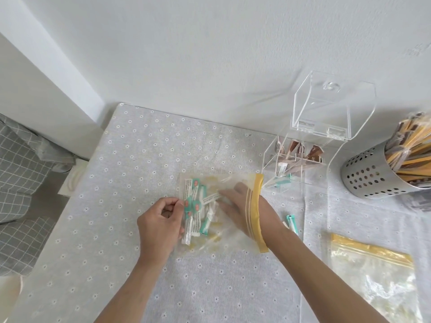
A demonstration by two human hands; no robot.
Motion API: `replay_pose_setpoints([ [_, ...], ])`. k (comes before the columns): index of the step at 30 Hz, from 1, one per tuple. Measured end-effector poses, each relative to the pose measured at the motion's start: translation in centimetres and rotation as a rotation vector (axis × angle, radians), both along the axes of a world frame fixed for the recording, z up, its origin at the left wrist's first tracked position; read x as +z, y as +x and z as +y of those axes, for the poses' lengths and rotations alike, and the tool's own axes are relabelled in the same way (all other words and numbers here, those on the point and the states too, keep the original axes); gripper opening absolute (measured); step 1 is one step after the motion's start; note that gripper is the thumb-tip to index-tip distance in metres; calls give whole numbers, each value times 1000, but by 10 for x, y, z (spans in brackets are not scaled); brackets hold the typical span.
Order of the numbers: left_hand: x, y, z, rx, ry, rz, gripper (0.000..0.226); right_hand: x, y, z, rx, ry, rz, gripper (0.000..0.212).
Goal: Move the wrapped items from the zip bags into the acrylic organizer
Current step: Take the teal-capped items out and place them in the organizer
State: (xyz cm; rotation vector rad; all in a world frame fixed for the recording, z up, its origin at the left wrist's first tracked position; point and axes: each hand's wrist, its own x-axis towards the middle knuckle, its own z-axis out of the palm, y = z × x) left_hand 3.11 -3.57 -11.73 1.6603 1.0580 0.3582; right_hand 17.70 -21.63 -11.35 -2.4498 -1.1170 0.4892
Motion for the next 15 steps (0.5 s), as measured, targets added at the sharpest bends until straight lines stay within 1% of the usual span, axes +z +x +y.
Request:
replay_pose_setpoints([
  [3,-1,0,0,5,0,-2,7,0,2,-7,19,-70,-45,27],
  [5,-2,0,1,7,4,0,7,-7,1,-16,46,-99,-101,23],
  [6,-3,0,1,8,8,-2,8,-5,2,-20,22,-117,-112,21],
  [7,-3,0,1,7,12,-3,8,-7,2,-25,2,-67,-121,20],
  [10,-3,1,0,3,22,5,8,-10,-2,-29,-104,-25,-21,14],
  [12,-3,1,0,4,29,7,8,-10,-4,-31,-176,45,106,13],
  [15,-3,1,0,6,31,-2,8,2,-5,-34,-130,112,142,8],
])
